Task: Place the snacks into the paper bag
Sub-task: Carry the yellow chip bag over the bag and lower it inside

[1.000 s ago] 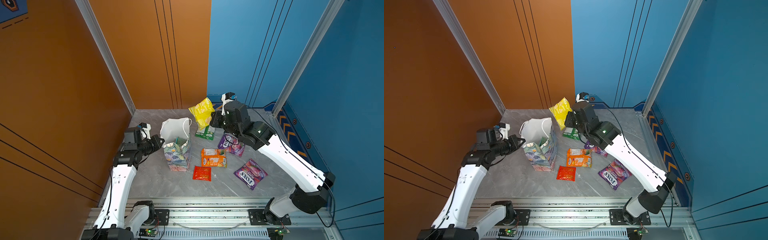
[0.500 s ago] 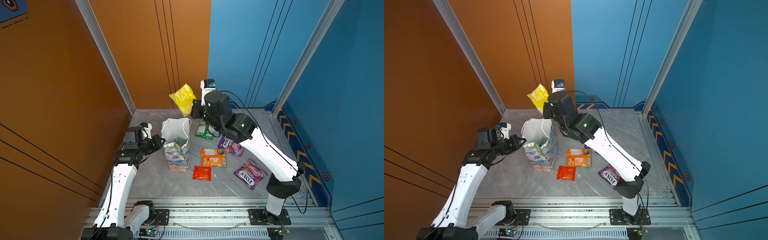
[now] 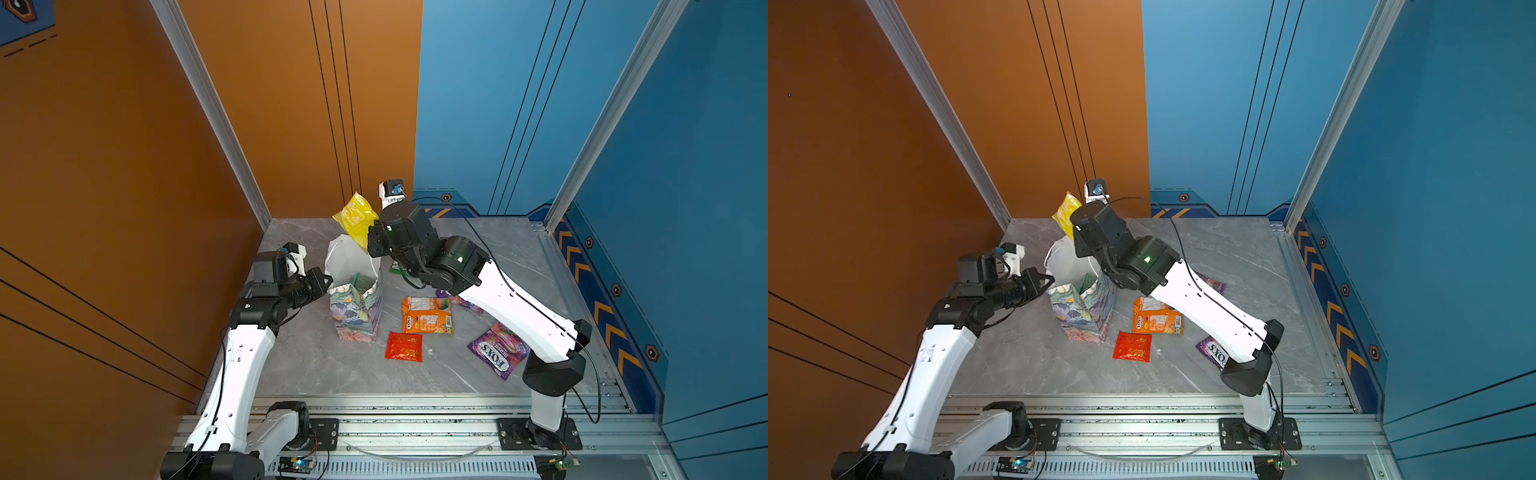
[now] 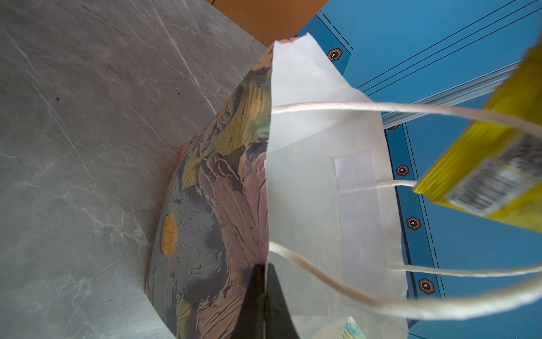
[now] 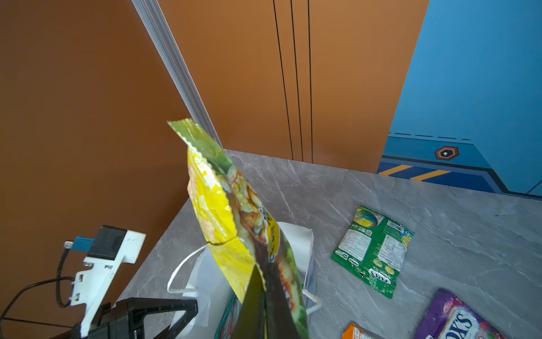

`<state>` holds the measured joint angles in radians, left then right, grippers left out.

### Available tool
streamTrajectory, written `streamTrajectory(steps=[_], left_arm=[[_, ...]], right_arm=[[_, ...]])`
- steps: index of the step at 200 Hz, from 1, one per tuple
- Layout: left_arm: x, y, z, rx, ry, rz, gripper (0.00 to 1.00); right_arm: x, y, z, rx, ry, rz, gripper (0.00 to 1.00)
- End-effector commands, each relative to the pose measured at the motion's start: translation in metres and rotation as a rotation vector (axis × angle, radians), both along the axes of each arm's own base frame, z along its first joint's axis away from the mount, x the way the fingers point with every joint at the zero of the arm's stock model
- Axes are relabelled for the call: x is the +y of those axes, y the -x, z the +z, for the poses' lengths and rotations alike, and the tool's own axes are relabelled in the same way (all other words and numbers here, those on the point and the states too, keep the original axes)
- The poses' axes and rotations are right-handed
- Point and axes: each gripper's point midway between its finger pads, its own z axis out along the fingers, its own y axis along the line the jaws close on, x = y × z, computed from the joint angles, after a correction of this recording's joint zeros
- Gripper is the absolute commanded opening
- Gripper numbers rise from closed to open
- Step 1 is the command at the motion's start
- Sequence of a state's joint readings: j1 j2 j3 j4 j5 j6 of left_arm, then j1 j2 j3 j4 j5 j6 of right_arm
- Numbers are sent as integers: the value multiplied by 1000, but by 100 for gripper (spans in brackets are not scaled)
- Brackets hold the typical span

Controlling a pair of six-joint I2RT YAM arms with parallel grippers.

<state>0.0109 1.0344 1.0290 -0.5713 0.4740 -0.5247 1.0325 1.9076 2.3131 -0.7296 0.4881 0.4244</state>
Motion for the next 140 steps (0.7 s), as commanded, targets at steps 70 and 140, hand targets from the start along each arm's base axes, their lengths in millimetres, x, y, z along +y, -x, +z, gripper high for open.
streamTrajectory(steps=[70,140], left_arm=[[0,-1,8,-28,-20,6,0],[-1,-1,7,-28,-19,2,0]], right_arm=[[-30,12,-30,66,51,-96,0],[-29,15,-53,112,66,-98,0]])
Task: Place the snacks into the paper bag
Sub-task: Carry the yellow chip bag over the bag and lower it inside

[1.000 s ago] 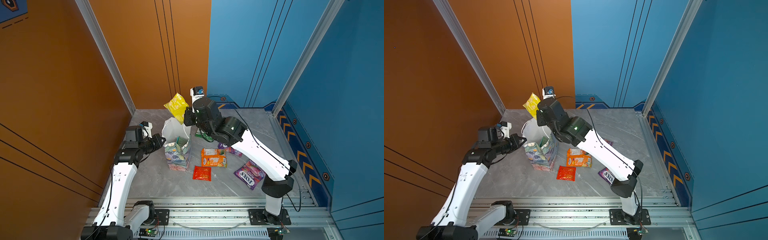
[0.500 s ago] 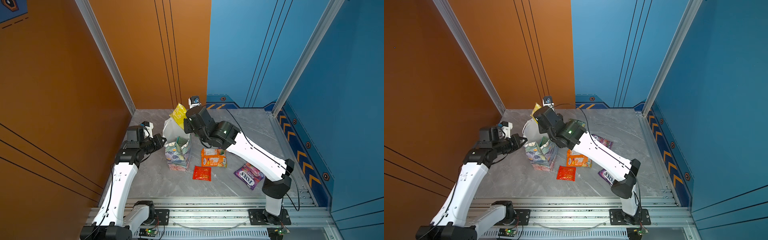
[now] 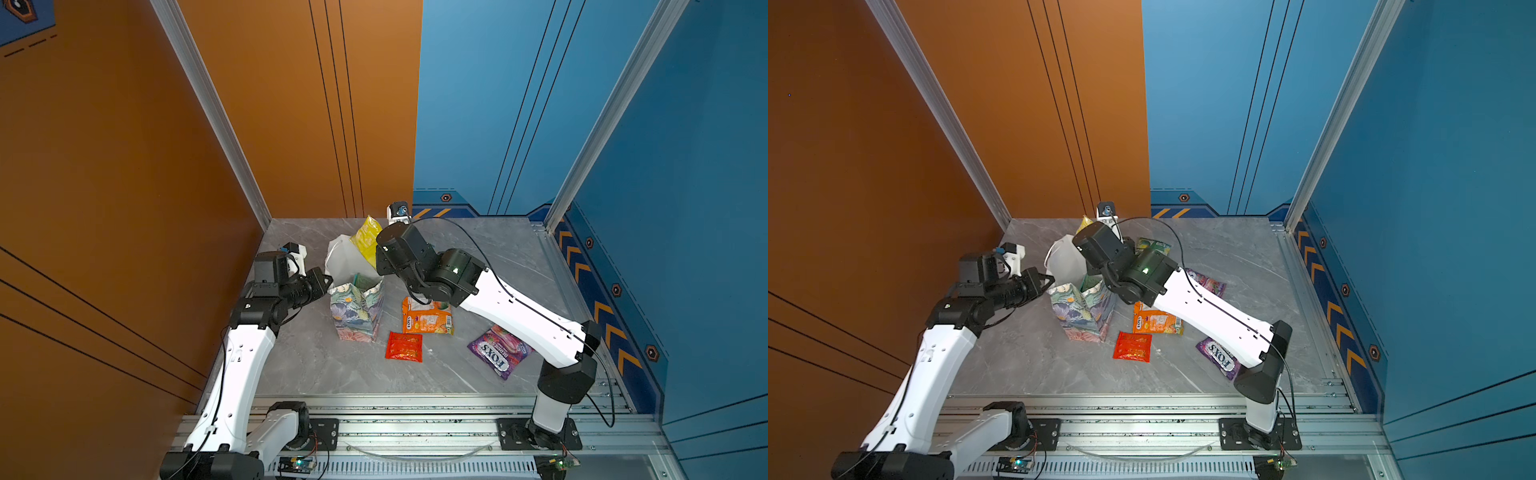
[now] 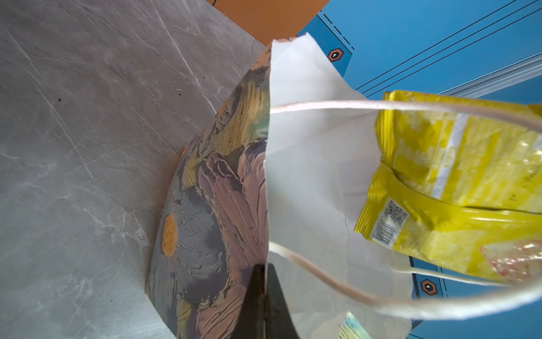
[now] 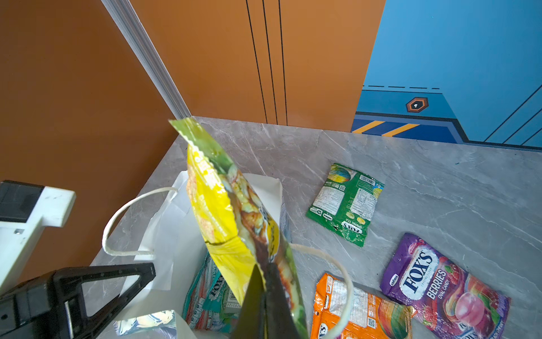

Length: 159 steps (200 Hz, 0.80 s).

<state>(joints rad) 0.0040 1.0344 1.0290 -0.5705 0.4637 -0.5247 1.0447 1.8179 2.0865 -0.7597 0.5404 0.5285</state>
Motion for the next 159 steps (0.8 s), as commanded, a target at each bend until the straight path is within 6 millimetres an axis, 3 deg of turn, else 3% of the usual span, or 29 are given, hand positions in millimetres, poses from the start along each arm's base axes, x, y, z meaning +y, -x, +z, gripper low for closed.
streamTrajectory(steps=[1,100,110,130,144,159], left_arm=[[-1,-1,8,-27,-13,1,0],[-1,-1,7,-26,-13,0,0],[-1,-1,7,-27,-11,0,0],[-1,-1,7,-28,-11,-1,0],[-1,-1,7,-30,-12,-1,0],[-1,-1,8,-33,-12,-1,0]], right_arm=[[-8,5,0,8,-2,-23,0],[0,4,-23,89,3,-17,0],[5,6,-25,108,-22,5,5],[19,10,-26,152,-105,57,26],[25,11,-28,173,-144,79,26],[28,11,-30,193,-164,86,19]])
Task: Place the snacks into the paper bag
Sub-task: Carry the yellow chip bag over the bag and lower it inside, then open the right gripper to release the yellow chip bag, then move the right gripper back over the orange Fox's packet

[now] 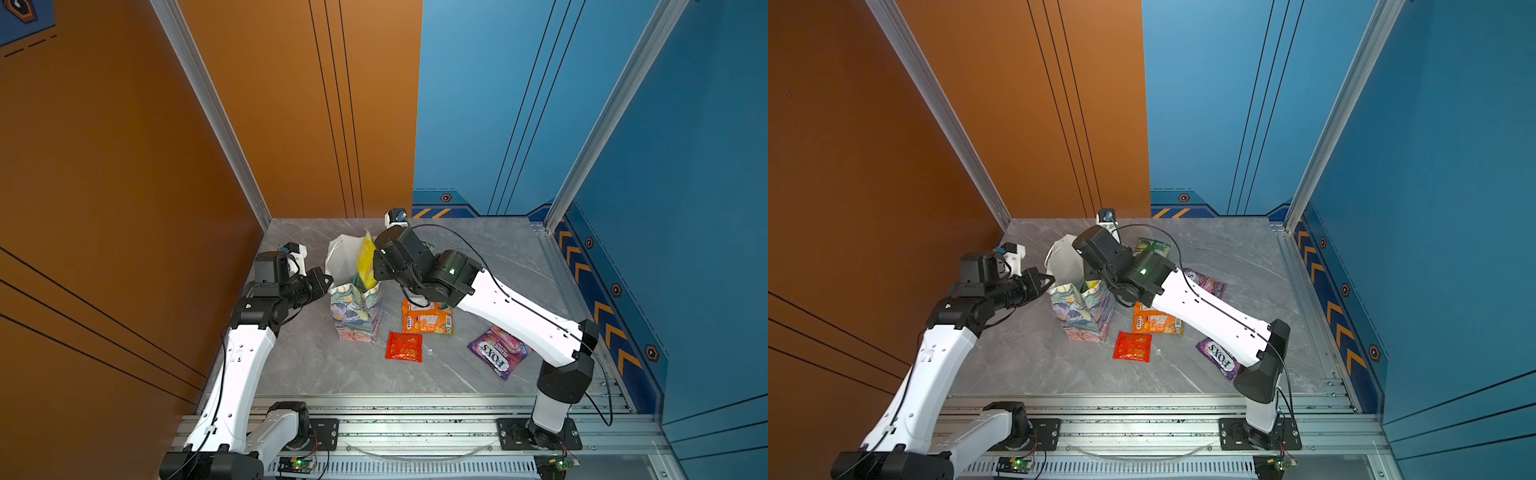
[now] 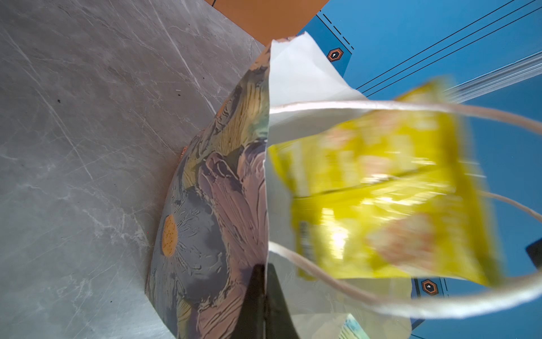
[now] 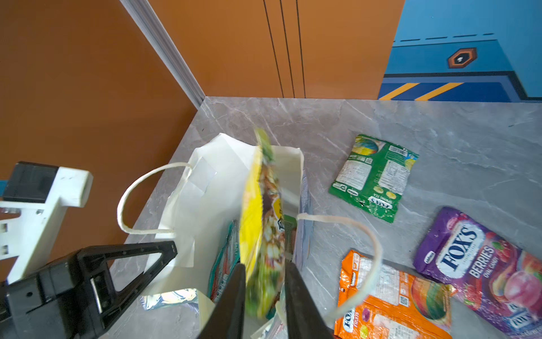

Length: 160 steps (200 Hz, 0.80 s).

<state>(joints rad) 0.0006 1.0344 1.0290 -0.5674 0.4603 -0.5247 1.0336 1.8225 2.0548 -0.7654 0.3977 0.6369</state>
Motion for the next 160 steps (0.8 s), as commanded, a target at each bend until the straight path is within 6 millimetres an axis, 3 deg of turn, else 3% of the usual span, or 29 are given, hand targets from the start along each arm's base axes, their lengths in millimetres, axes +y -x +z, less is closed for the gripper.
streamTrajectory(steps=[1,43,83,125,127,160], left_arm=[[0,-1,7,-28,-10,0,0],[0,-1,8,-33,-8,-2,0],[1,-1,8,-32,-8,0,0],[1,-1,7,-27,-5,0,0],[1,-1,7,-27,-4,0,0],[1,-1,8,-28,1,-2,0]], right_arm=[[12,1,-8,65,-76,30,19],[29,7,-3,102,-197,112,22],[14,4,18,68,-224,141,33],[-24,2,49,-9,-306,158,39],[-26,1,42,1,-297,155,39],[-92,-4,37,-1,-327,73,44]])
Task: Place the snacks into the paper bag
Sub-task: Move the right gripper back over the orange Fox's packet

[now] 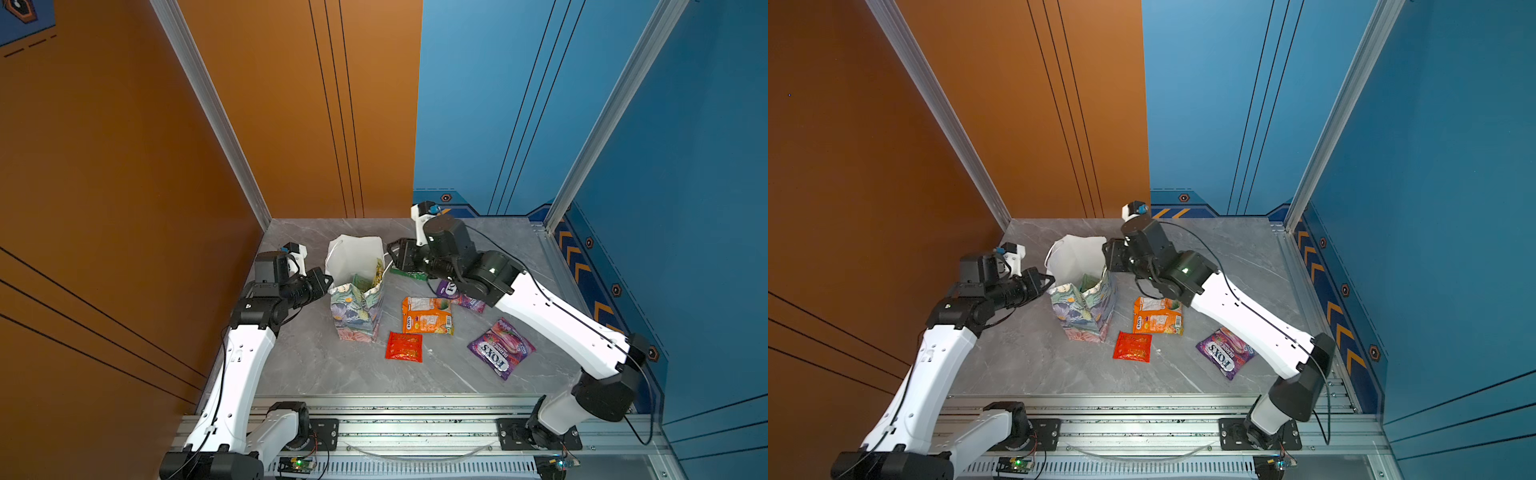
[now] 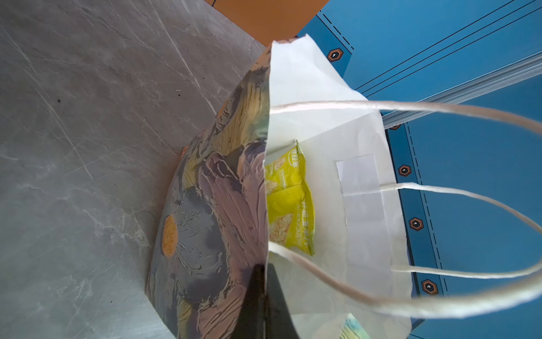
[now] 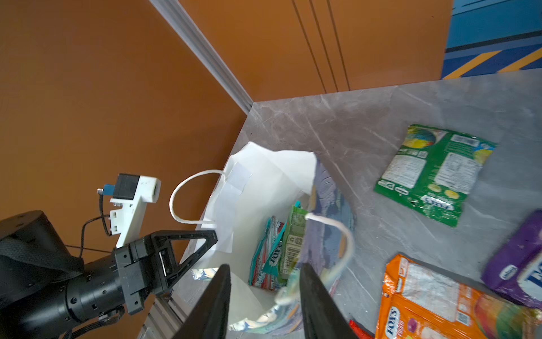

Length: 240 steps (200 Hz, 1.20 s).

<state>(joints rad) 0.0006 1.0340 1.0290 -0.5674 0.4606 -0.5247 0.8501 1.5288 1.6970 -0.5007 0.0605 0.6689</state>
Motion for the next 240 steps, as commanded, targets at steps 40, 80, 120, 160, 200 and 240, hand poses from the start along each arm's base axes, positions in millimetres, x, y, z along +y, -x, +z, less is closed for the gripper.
streamTrajectory(steps=[40,80,120,160,200,240], left_arm=[[2,-2,6,-21,1,7,0],[2,-2,7,-20,7,5,0],[2,-2,6,-16,14,6,0],[1,-2,6,-11,19,5,0],[1,-2,6,-12,20,5,0],[1,-2,7,-14,22,5,0]], right_arm=[[-135,-3,-36,74,-20,-235,49],[-196,2,-115,253,-10,-375,53],[-190,6,-201,482,-53,-312,53],[-177,6,-257,591,-42,-265,58],[-165,4,-293,657,-63,-240,62],[-156,4,-310,672,-48,-226,74]])
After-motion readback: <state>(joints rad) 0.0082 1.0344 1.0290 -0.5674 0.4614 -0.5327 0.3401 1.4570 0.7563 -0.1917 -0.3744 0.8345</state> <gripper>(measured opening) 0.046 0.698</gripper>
